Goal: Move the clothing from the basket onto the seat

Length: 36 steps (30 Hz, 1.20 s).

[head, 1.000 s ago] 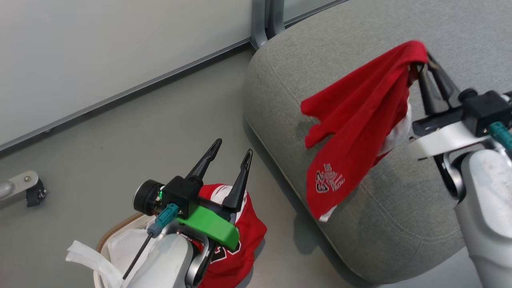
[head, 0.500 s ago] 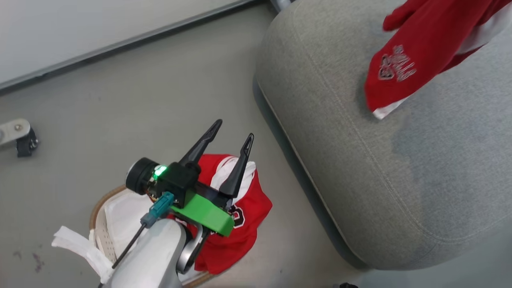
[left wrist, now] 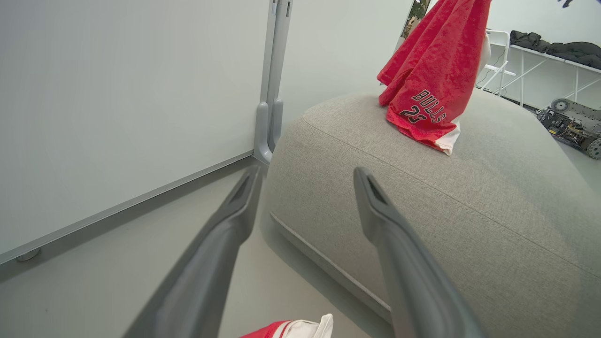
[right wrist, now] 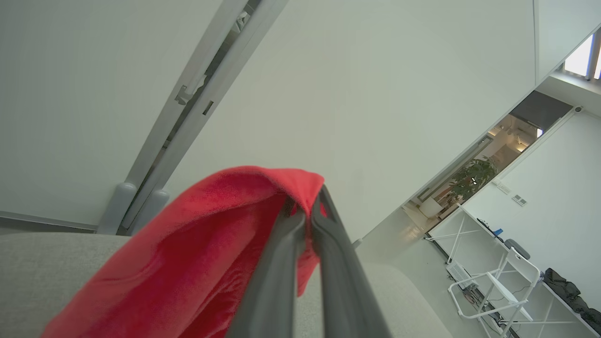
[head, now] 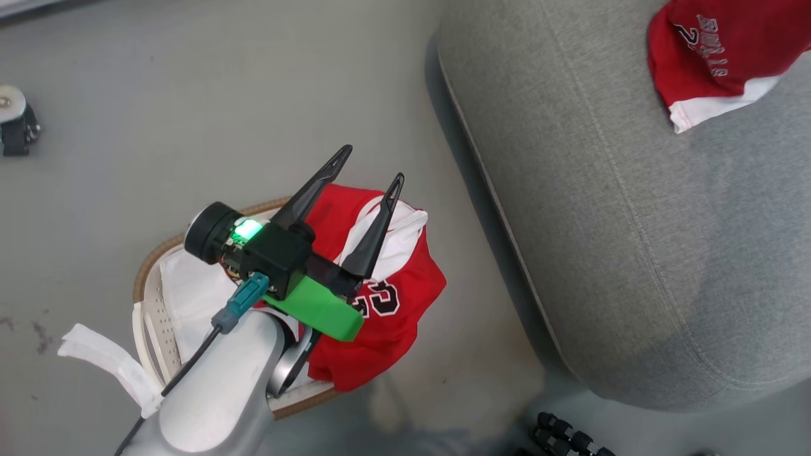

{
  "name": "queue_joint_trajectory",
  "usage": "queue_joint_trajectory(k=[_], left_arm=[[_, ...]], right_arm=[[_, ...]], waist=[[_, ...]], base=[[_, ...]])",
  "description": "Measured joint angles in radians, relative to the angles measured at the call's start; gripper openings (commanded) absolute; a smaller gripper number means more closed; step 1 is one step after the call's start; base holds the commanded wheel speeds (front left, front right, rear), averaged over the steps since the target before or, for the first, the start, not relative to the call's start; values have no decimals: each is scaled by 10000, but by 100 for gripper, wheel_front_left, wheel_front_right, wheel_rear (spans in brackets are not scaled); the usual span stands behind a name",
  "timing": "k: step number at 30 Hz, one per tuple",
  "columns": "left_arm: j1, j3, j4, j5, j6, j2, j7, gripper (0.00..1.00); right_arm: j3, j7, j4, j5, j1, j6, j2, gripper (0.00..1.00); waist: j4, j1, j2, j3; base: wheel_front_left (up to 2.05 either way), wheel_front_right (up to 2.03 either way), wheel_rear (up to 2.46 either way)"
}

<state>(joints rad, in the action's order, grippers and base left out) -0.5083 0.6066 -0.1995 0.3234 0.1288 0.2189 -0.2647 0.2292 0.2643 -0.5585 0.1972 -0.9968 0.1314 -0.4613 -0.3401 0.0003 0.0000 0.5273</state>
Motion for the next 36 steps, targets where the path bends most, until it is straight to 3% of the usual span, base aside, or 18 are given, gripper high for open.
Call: queue_joint_trajectory(k=[9,13,15,16,27,36], left_arm=[[-316,334,13,2,0,123,0,100],[-341,353,33,23,0,-48,0,100],[-336,339,0,69,0,-82,0,100],[-329,337,-25,92,0,-104,0,100],[148,77,-232,180,0,-525,0,100],[811,-276,-205,84,0,-836,0,100]], right_arm=[[2128,0,-1237,512,1898,0,1202,0],[3183,0,-1122,546,2987,0,1831,0],[3346,0,-999,470,3408,0,2077,40],[3415,0,-907,468,3682,0,2155,100],[3684,0,594,276,5662,0,3051,100],[1720,-2,2255,-303,6281,0,2911,100]], waist=[[294,0,0,649],[276,-1,0,446],[214,-1,0,301],[179,-1,0,220],[-20,-3,0,-834],[188,-3,0,-1832]], base=[[0,0,0],[0,0,0],[0,0,0],[0,0,0],[0,0,0],[0,0,0]])
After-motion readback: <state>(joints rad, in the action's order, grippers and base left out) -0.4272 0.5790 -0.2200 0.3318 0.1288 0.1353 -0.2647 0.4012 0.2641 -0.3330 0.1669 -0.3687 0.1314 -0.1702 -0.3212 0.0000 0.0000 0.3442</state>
